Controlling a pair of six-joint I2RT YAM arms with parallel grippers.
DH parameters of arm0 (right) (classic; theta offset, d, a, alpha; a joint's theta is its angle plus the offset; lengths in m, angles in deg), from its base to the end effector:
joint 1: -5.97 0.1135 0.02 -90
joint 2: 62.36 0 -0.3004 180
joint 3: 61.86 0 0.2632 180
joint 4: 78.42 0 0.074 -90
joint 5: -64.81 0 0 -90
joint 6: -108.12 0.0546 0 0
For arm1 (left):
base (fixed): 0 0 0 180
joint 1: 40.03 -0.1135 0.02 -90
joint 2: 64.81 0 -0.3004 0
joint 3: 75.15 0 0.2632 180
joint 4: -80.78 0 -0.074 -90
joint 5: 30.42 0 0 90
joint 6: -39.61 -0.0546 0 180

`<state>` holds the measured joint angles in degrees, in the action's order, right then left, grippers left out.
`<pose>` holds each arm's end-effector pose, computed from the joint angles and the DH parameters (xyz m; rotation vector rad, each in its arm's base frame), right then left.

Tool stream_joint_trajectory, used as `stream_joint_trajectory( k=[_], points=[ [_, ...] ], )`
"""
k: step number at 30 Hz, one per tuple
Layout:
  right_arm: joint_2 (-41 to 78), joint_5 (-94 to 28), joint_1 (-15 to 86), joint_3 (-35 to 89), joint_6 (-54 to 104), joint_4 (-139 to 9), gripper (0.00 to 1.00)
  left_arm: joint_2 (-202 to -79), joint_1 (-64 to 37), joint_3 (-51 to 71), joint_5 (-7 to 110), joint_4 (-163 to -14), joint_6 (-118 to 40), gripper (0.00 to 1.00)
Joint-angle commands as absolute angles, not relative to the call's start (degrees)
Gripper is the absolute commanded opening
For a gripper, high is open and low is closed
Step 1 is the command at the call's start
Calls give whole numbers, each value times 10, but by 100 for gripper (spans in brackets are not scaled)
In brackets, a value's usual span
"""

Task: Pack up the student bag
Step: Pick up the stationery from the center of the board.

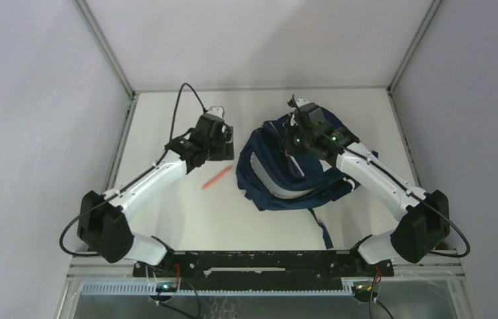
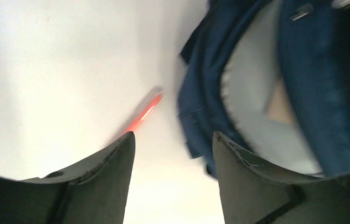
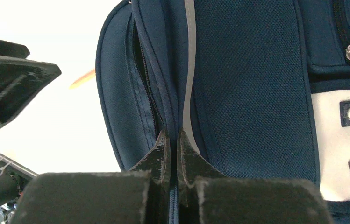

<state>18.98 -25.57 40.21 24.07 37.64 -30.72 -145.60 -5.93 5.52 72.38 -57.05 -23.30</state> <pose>0.2734 0.1865 0.3437 -0.3073 2.3524 0.4722 0.2794 -0.1746 0.3239 0.0268 2.3042 -0.2958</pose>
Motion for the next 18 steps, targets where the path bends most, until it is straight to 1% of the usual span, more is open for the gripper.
stream_joint_trajectory(
  k=[1, 4, 8, 11, 18],
  points=[
    [164, -286, 411, 250, 387, -358, 0, -1482, -88, 18, 706, -525, -330, 69],
    [163, -287, 410, 249, 386, -360, 0, -1526, -98, 21, 681, -515, -333, 72],
    [159, -285, 410, 250, 384, -355, 0, -1593, -109, 37, 670, -510, -331, 71],
    [156, -280, 407, 250, 384, -349, 0, -1621, -119, 42, 664, -525, -329, 70],
    [153, -281, 404, 249, 383, -348, 0, -1680, -148, 57, 647, -526, -314, 59]
  ],
)
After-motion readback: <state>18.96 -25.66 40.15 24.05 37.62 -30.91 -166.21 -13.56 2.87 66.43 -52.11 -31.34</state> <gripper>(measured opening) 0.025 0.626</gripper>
